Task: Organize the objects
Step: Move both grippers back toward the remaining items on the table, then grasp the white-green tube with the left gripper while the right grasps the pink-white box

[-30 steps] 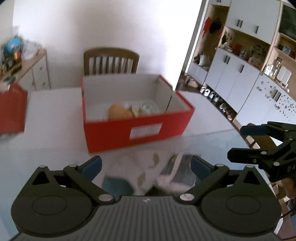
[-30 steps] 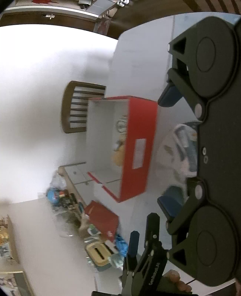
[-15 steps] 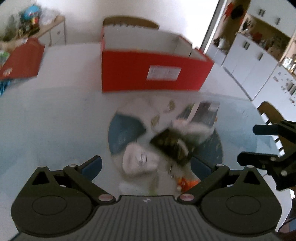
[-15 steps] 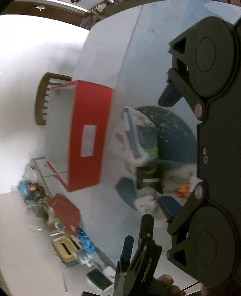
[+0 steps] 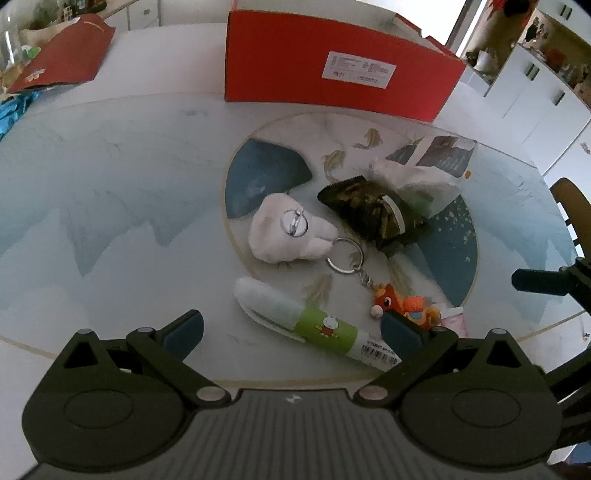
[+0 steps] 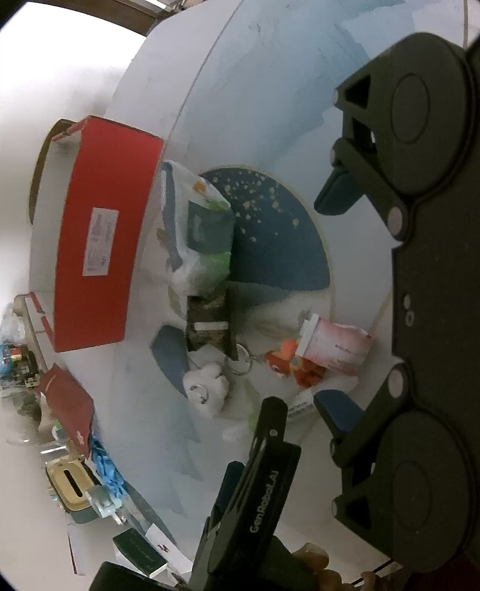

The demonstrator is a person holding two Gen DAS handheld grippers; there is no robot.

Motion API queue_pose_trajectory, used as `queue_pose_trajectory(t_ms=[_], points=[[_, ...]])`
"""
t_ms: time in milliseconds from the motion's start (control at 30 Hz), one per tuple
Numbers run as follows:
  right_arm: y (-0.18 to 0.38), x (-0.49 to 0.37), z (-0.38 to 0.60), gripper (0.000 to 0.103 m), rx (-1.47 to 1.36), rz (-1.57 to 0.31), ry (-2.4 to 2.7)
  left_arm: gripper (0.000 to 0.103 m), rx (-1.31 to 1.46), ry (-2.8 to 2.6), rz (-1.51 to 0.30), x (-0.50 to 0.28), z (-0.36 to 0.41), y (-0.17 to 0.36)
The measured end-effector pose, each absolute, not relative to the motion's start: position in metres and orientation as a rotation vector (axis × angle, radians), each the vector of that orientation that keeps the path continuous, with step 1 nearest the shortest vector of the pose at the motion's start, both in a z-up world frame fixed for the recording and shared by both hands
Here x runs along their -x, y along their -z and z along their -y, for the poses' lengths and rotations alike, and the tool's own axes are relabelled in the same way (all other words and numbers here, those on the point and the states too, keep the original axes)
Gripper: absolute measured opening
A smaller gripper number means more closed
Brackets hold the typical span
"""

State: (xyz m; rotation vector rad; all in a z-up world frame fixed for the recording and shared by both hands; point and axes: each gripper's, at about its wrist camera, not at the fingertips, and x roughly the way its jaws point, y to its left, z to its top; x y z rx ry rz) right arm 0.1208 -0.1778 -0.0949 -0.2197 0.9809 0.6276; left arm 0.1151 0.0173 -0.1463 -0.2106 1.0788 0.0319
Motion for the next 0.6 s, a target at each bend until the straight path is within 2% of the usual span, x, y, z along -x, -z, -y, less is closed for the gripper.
queue_pose_trajectory(t_ms=[333,467,600], points=[[0.108,-0.121,0.169,0.098,0.239,-1.01,-0.616,0.103,0.165,-0.033,-1.102,-0.119,-0.01,0.151],[0.111,-0.122,0.174,0.098,0.252,-1.015,-0.602,0.103,0.02,-0.057,-1.131,-0.116,-0.008,0.156],[0.114,-0.124,0.182,0.096,0.271,-1.02,-0.582,0.103,0.013,-0.04,-1.136,-0.11,-0.021,0.155]])
